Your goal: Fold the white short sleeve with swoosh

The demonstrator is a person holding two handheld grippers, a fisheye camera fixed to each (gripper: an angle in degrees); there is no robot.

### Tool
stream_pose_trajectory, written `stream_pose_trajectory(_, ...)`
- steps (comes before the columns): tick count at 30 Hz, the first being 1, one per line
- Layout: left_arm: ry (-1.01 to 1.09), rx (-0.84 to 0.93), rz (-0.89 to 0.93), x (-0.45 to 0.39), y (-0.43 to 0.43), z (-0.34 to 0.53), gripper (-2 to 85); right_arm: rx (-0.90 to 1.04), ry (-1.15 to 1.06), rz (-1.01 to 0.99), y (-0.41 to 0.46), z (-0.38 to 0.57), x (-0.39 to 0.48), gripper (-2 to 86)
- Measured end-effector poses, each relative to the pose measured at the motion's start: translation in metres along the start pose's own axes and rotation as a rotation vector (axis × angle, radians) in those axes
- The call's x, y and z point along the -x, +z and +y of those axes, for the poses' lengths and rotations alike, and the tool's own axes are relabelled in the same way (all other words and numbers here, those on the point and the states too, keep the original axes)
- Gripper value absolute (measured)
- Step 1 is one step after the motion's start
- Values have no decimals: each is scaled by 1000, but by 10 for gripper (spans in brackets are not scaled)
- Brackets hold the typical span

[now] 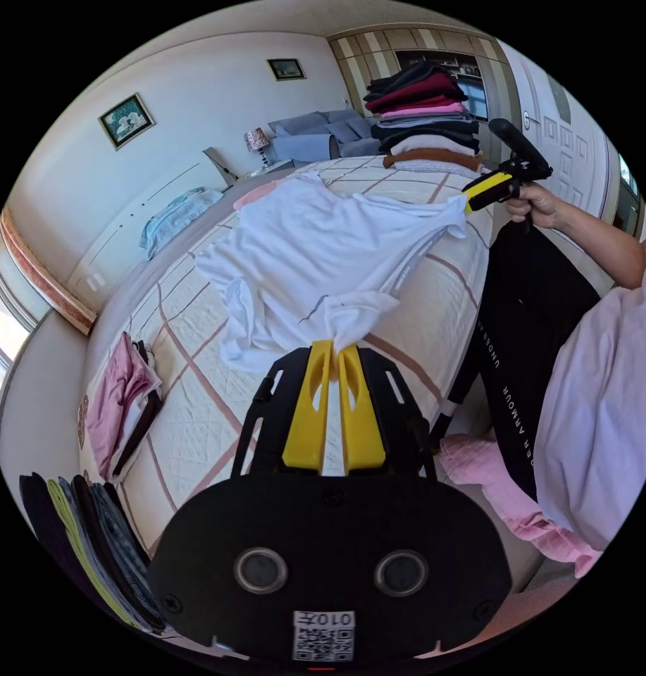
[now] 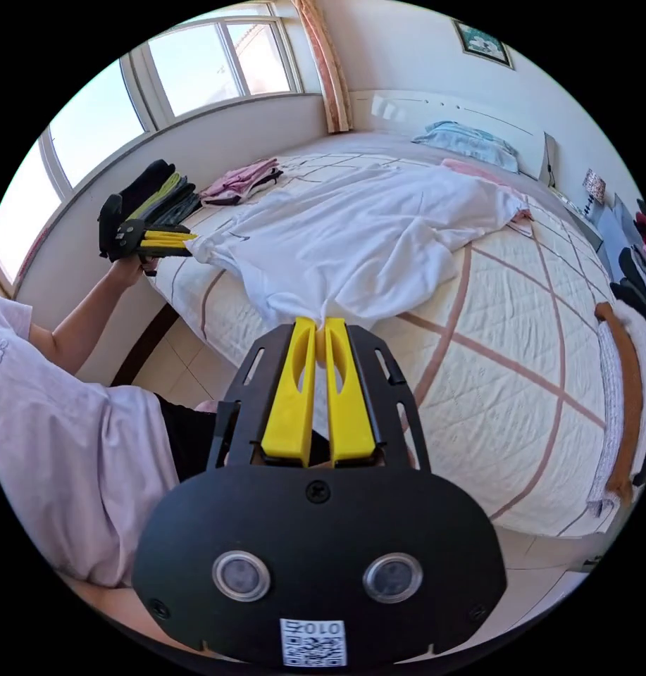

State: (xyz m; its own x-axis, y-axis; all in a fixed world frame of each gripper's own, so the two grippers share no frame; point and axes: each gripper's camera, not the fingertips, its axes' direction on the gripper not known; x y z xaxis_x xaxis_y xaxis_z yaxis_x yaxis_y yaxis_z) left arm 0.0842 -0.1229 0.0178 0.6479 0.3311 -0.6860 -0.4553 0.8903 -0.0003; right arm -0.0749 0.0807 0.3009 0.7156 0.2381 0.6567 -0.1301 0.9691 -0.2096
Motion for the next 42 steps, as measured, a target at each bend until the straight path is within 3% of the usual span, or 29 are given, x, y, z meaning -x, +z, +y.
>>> stream_pose_trajectory(5, 26, -15, -19, -33, -3, -2, -3, -64, -83, 174, -41, 4, 8, 38)
stream_pose_trajectory(9, -9, 57, 17, -51, 33, 15, -3, 105, 32, 99, 3, 29, -16, 38)
stream_pose_trajectory(17, -28, -24, 30, -46, 0, 43, -3, -12, 17, 110, -19, 49, -20, 38)
stream_pose_trajectory(21, -79, 53, 91, -51, 33, 58, -3, 123, 117, 68, 14, 62, -41, 38)
stream_pose_trajectory(24, -78, 3, 53, -52, 12, 65, -3, 30, 91, 72, -4, 75, -35, 38)
stream_pose_trajectory(29, -121, -19, 163, -41, 6, 92, -3, 47, 110, 39, -14, 90, -47, 38)
stream_pose_trajectory(37, -44, -5, 27, -51, -4, 112, -1, 83, 81, 100, -14, 101, -48, 38)
stream_pose_trajectory(42, -147, -4, 153, -22, -7, 139, 9, 64, 91, 63, -17, 117, -57, 38)
